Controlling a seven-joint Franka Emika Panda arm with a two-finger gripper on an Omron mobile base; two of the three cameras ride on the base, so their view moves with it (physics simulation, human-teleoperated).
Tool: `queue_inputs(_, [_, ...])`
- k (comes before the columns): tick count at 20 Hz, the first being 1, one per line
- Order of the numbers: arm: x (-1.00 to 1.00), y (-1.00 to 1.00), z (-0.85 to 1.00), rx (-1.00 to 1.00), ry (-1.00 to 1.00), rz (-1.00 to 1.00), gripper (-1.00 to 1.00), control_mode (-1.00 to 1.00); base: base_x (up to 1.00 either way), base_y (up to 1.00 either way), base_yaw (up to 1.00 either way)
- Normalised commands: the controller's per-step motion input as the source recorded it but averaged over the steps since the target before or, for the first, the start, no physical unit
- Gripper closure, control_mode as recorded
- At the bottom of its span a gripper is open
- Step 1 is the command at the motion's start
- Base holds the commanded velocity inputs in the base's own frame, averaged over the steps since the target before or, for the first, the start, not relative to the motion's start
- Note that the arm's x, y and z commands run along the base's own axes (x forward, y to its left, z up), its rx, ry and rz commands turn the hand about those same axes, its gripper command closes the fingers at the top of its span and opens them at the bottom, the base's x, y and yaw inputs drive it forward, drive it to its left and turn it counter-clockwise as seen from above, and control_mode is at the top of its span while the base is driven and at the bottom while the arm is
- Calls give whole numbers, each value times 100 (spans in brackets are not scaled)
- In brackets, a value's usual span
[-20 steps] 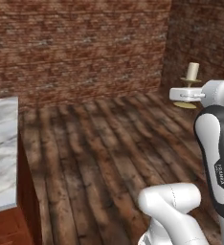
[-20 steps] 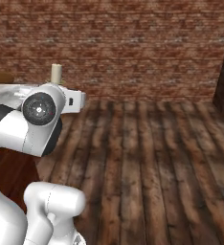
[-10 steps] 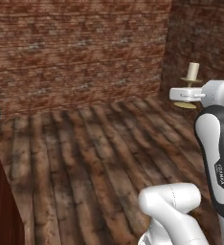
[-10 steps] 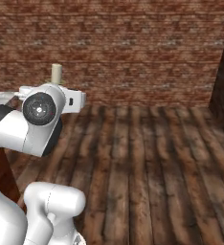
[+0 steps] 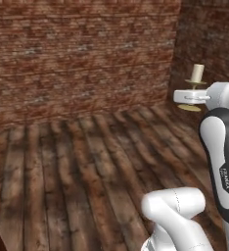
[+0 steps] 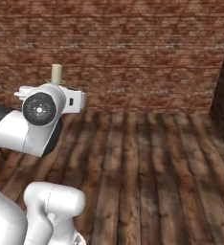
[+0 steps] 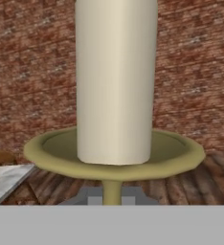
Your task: Get the candle and the beer from the cabinet and move them to the dining counter.
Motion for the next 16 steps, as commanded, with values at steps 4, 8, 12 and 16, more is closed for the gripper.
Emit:
queue_inputs(4, [0,0,0,0,0,0,100,100,77,-34,7])
queue_inputs(8, [0,0,0,0,0,0,100,100,78,-29,13])
queue_inputs(12, [0,0,0,0,0,0,100,100,77,-22,19])
queue_inputs(16, [0,0,0,0,0,0,100,100,76,-20,20])
